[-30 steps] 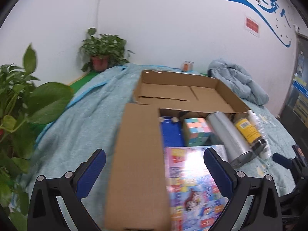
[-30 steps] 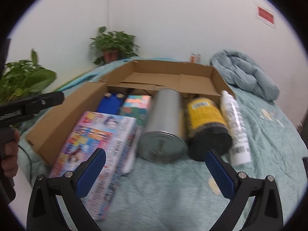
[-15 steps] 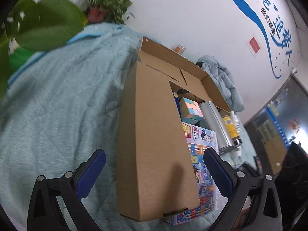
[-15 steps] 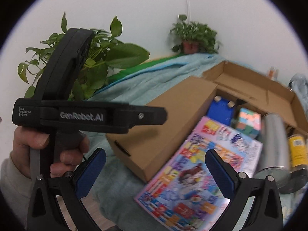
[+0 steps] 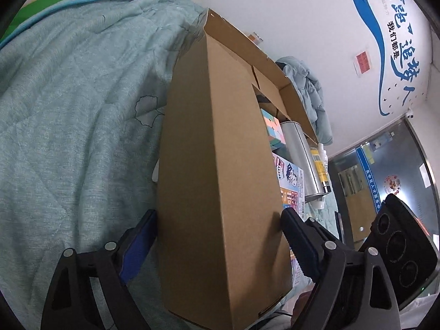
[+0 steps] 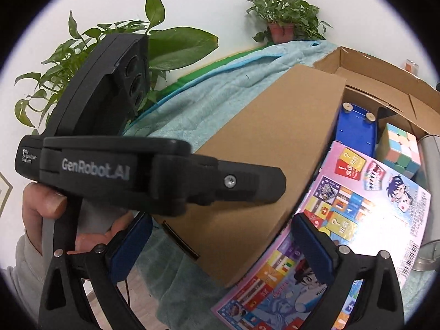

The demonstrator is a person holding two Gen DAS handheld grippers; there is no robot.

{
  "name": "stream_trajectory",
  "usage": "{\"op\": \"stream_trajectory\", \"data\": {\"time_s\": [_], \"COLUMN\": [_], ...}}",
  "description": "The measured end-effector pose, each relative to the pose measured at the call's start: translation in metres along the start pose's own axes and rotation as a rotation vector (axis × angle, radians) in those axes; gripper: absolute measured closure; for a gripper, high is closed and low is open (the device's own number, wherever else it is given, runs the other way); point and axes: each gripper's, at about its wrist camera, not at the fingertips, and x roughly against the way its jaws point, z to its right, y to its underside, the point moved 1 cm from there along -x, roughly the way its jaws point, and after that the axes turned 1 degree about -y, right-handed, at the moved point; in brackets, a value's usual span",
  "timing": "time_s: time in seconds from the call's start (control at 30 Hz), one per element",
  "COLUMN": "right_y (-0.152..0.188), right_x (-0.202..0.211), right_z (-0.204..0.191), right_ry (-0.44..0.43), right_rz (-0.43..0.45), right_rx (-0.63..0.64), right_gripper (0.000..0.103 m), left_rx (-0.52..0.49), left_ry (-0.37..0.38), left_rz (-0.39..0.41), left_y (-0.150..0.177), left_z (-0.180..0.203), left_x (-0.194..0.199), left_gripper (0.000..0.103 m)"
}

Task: Organize rigid objects
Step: 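Grasp the long cardboard divider with both grippers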

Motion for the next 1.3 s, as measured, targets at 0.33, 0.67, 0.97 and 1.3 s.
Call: {"op": "stream_trajectory", "data": {"time_s": [0.33,0.67,0.97,1.3], "right_y": [0.004,-0.003,0.005,0.005], "right_x": [0.001,0.035,0.032,0.019], "right_z": [-0.005,-0.016,0.002,0.005], "right_ry": [0.035,0.037,0.011,0.049], "right_rz": [0.012,0.116,0.064,0.135], "right_rx": [0.047,0.090,0.045,0.061], "right_gripper": [0.006,0.016,0.020,0.017], "left_rx": [-0.102,-0.194,-0.222,-0.175], "left_ry": [-0.080,-0.123,-0.169,-0.144], "left_rz": [0.077,0.178,0.130,0.069], "left_y": [0.011,0.000,0.005,0.004], "left_z": [0.025,0.061,0.055,0.029], "left_x": [0.016,0.055,0.045,0.017], "left_gripper": [0.017,0.017,0.019,0.022]}}
